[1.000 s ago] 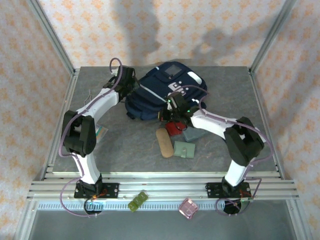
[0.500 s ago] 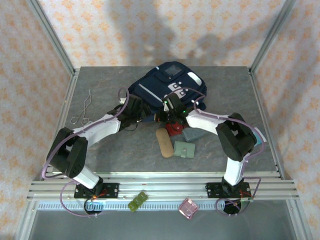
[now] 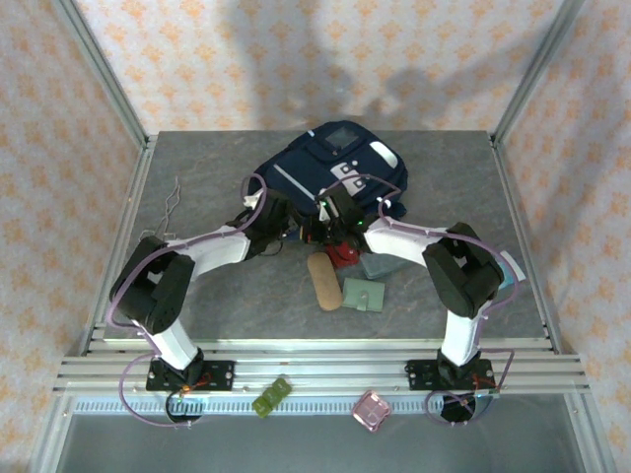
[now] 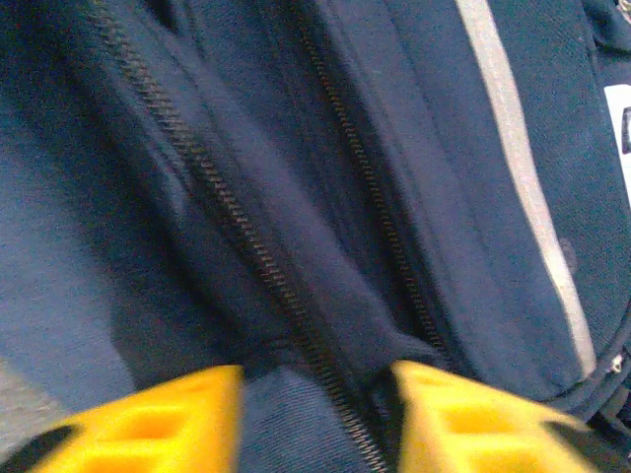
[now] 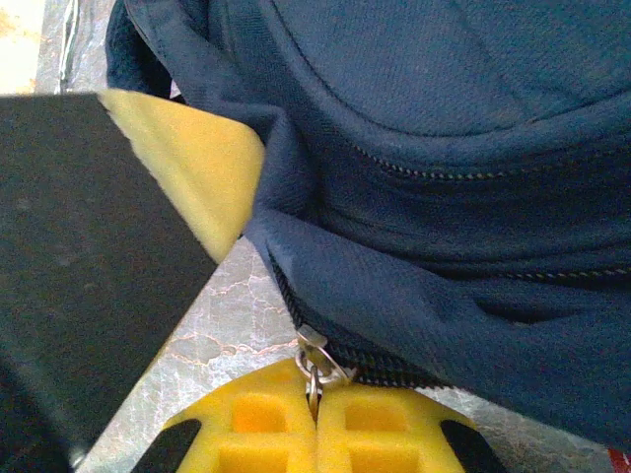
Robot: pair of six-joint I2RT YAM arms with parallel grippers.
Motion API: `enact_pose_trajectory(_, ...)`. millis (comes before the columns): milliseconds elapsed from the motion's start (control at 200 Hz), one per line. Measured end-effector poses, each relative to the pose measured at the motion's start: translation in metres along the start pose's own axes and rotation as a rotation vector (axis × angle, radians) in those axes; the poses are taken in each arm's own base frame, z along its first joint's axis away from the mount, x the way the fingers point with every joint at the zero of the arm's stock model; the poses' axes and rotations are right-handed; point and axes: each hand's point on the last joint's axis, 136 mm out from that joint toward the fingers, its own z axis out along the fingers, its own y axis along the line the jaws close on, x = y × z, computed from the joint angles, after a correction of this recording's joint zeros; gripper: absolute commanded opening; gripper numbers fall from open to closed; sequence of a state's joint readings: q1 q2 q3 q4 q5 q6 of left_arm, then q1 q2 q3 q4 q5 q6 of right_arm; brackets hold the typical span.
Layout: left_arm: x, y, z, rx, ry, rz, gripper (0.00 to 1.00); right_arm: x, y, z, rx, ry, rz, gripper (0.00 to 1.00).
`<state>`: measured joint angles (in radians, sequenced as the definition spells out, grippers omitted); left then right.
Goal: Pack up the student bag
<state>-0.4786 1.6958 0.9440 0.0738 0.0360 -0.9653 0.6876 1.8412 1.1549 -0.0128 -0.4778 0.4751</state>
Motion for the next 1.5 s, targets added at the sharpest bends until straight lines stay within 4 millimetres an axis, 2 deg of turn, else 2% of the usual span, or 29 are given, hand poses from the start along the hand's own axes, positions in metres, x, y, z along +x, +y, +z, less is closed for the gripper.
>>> enact_pose_trajectory(55, 0.000, -0.002, 0.003, 0.008, -0.002, 0.002, 0.00, 0.000, -0.001, 0.001, 0.008, -0.002, 0.000, 0.00)
enact_pose_trajectory(260, -0.001, 0.001, 0.006, 0.004, -0.002, -0.011, 0.00, -0.003, -0.015, 0.001, 0.056, -0.024, 0.002, 0.00)
enact_pose_trajectory(330, -0.005, 0.005, 0.007, -0.003, -0.006, -0.018, 0.00, -0.003, -0.031, -0.001, 0.090, -0.030, 0.021, 0.00)
enact_pose_trajectory(516, -0.021, 0.021, 0.009, -0.030, -0.032, -0.049, 0.00, -0.009, -0.091, -0.018, 0.220, -0.073, 0.096, 0.00)
enact_pose_trajectory(686, -0.028, 0.023, 0.007, -0.028, -0.040, -0.043, 0.00, -0.026, -0.116, -0.037, 0.269, -0.140, 0.138, 0.00)
enact_pose_trajectory(806, -0.029, 0.022, 0.006, -0.025, -0.039, -0.032, 0.00, -0.033, -0.117, -0.042, 0.263, -0.164, 0.144, 0.00)
enact_pose_trajectory(1131, -0.030, 0.019, 0.005, -0.024, -0.025, -0.005, 0.00, -0.035, -0.115, -0.045, 0.261, -0.170, 0.144, 0.00)
enact_pose_trajectory(1376, -0.046, -0.004, 0.018, -0.035, -0.013, 0.048, 0.00, -0.053, -0.101, -0.070, 0.230, -0.237, 0.137, 0.00)
enact_pose_trajectory(1502, -0.057, -0.019, 0.027, -0.035, -0.023, 0.085, 0.00, -0.049, -0.098, -0.076, 0.220, -0.242, 0.145, 0.00)
